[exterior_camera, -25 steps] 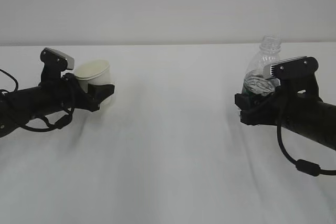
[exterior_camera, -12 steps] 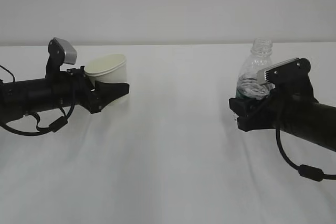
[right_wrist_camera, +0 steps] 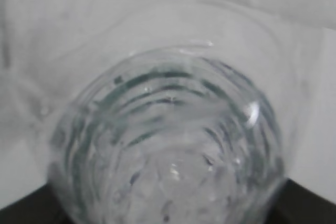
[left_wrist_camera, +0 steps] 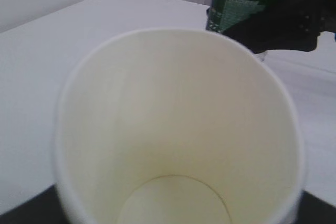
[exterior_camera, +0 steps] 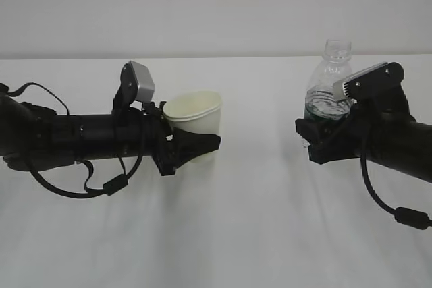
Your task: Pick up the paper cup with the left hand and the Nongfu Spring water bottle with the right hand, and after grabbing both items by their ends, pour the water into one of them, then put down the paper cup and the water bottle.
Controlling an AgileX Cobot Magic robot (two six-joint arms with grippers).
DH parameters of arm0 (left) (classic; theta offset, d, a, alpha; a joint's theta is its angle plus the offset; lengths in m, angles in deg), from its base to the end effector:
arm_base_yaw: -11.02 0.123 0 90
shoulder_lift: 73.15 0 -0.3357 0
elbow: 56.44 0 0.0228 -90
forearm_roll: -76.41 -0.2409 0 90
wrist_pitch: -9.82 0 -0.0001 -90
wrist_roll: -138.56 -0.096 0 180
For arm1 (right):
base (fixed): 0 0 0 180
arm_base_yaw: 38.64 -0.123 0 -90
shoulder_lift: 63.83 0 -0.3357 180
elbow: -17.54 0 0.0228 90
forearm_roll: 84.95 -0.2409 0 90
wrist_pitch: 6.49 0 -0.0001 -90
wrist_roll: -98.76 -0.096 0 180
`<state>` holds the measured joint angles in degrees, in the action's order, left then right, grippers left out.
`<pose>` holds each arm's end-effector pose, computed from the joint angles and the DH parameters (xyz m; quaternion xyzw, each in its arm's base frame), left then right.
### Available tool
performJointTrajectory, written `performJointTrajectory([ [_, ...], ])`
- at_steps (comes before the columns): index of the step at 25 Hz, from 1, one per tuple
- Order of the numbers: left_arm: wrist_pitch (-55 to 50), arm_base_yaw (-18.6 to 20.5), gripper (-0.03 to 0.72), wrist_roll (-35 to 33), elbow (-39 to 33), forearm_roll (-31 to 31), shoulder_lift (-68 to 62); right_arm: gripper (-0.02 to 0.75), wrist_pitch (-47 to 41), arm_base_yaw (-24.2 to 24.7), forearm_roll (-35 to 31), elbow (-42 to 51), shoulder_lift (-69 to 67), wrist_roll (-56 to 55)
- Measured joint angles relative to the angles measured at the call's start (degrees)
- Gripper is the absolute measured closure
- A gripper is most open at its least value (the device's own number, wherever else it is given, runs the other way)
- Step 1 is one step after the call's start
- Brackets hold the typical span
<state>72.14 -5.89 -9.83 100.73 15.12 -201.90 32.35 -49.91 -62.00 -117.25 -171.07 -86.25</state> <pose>0.3629 -0.1882 0.1639 0.4062 0.6618 -0.3870 0.4971 0.3042 0.0845 0.1998 -0.2425 0.8081 0.0953 0.5284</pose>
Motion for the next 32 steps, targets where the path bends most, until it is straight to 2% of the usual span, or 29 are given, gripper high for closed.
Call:
performJointTrajectory([
  [5, -0.1, -3.8, 0.261, -0.2, 0.0, 0.0, 0.0, 0.287, -2.2, 0.0, 2.3, 0.1, 1.9, 0.0],
  [16, -0.1, -8.6, 0.268, -1.4, 0.0, 0.0, 0.0, 0.288, -6.7, 0.0, 7.3, 0.2, 2.7, 0.0],
  [32, -1.5, -9.6, 0.270, -9.4, 0.0, 1.6, 0.0, 0.288, -9.4, 0.0, 17.6, -3.5, 2.7, 0.1],
])
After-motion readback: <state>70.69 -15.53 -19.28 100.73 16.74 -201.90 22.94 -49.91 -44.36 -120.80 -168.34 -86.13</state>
